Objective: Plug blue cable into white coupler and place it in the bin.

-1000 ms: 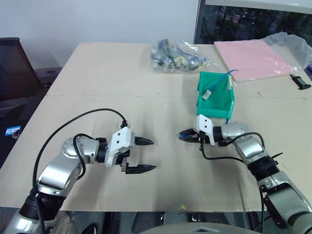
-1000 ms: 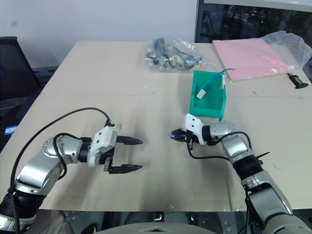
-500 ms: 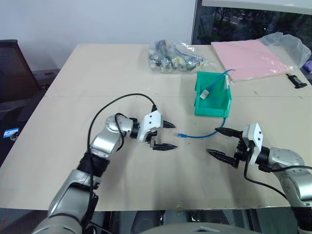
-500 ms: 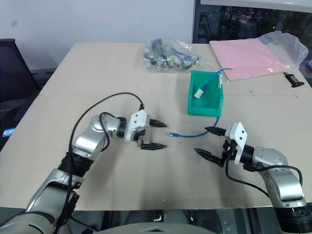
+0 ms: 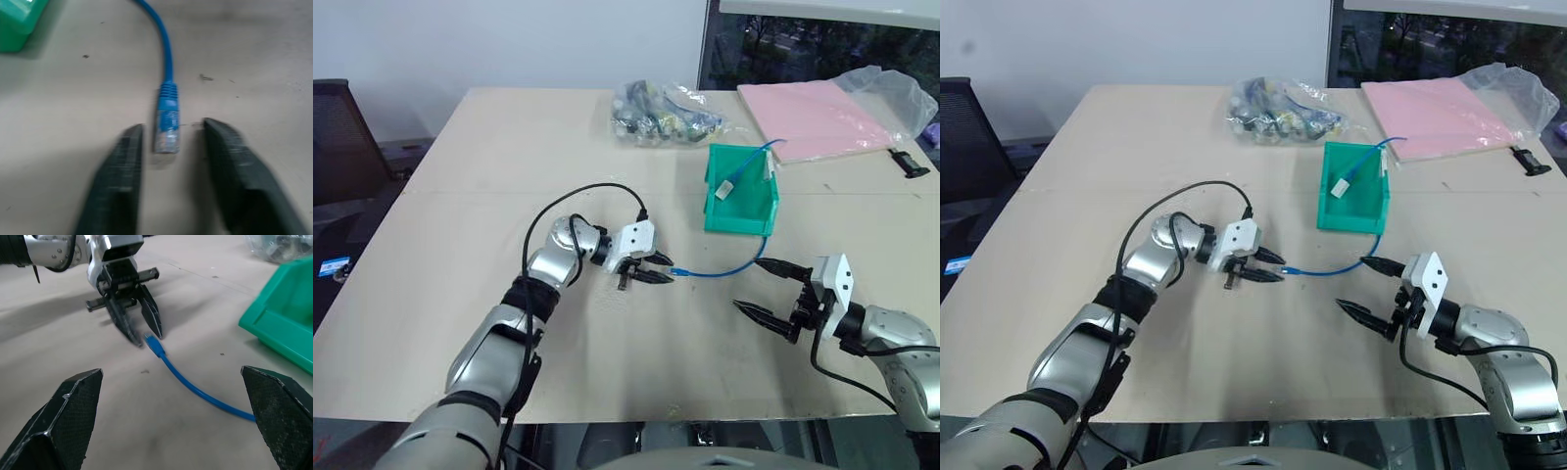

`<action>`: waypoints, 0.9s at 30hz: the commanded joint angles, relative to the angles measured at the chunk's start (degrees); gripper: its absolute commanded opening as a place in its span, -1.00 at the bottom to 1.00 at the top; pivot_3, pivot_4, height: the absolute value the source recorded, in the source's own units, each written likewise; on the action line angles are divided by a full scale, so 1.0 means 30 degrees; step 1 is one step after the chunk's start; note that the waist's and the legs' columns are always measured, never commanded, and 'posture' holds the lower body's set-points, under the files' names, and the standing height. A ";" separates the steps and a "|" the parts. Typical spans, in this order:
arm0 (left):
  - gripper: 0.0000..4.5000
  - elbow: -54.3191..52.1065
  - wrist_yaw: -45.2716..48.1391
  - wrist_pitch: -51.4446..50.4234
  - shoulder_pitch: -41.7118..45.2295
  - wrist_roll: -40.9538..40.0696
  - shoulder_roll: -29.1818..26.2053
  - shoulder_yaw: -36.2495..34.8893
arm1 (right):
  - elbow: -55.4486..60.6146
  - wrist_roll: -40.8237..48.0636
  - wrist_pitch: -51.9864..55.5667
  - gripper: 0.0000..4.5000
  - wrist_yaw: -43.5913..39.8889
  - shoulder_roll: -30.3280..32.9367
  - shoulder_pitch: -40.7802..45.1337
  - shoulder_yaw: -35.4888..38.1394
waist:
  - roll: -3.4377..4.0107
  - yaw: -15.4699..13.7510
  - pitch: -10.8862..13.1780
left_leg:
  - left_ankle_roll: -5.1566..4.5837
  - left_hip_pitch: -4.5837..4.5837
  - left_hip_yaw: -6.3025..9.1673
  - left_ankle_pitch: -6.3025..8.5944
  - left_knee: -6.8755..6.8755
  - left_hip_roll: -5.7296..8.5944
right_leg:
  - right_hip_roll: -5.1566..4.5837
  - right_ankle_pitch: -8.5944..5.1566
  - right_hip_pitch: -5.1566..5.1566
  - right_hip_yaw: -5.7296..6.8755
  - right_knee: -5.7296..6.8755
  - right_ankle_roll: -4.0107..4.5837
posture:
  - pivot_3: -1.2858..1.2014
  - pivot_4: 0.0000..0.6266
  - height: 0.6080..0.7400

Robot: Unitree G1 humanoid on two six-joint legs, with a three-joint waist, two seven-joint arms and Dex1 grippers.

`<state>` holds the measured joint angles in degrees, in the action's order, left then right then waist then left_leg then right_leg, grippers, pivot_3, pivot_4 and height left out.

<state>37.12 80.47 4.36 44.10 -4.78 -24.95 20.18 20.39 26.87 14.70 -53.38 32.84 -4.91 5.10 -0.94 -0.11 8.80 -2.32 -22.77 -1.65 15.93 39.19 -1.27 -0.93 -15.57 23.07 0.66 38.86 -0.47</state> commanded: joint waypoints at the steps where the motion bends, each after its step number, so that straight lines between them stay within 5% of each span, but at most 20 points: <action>1: -0.95 -0.0219 0.1293 -0.0532 -0.0416 0.0040 0.0043 0.0305 | 0.0544 0.0186 -0.0099 1.00 0.0094 0.0034 0.0075 -0.0107 | 0.0001 0.0010 0.0000 | 0.0000 0.0000 0.0007 0.0000 -0.0003 -0.0003 | 0.0000 -0.0001 0.0000 0.0002 0.0000 0.0000 | 0.03 -0.52 1.00; 7: -0.95 -0.2306 0.1134 -0.4582 -0.0509 -0.2819 0.1153 -0.1608 | 0.2448 0.4891 0.3622 1.00 0.1477 -0.1064 -0.0585 0.0400 | -0.0010 -0.0093 0.0011 | 0.0000 -0.0008 0.0012 0.0000 -0.0004 -0.0008 | -0.0044 -0.0003 0.0000 0.0003 -0.0001 -0.0003 | 0.03 -0.52 1.00; 13: -0.95 -0.4168 0.0011 -1.2299 -0.0113 -0.7082 0.2978 -0.3964 | 0.3240 0.7799 0.6314 1.00 0.3275 -0.1983 -0.0580 0.0093 | -0.0021 -0.0199 0.0014 | 0.0000 -0.0035 0.0047 0.0000 0.0034 0.0004 | -0.0119 -0.0001 -0.0005 0.0036 0.0008 -0.0004 | 0.03 -0.52 1.00; 20: -0.95 -0.4796 -0.1092 -1.5846 0.0063 -0.8963 0.4083 -0.4970 | 0.2718 0.9857 0.6832 1.00 0.6145 -0.4229 0.0872 0.0729 | -0.0020 -0.0114 0.0014 | 0.0001 -0.0020 0.0068 -0.0001 0.0028 0.0002 | -0.0053 0.0001 -0.0009 0.0030 0.0021 -0.0006 | 0.03 -0.52 1.00; 27: -0.95 -0.4714 -0.1404 -1.5865 0.0168 -0.9095 0.4329 -0.4945 | 0.2701 1.0456 0.6826 1.00 0.6918 -0.5088 0.1579 0.0317 | -0.0019 -0.0175 0.0014 | 0.0004 -0.0029 0.0062 -0.0002 0.0026 0.0005 | -0.0061 0.0001 -0.0008 0.0024 0.0001 -0.0006 | 0.03 -0.52 1.00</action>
<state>24.23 75.93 -44.07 43.09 -31.33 -12.50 5.53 27.46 56.77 35.90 -33.06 18.22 -0.92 5.77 -1.00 -0.63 8.85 -2.31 -22.85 -1.46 15.92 39.26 -1.25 -1.11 -15.57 23.05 0.74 38.87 -0.49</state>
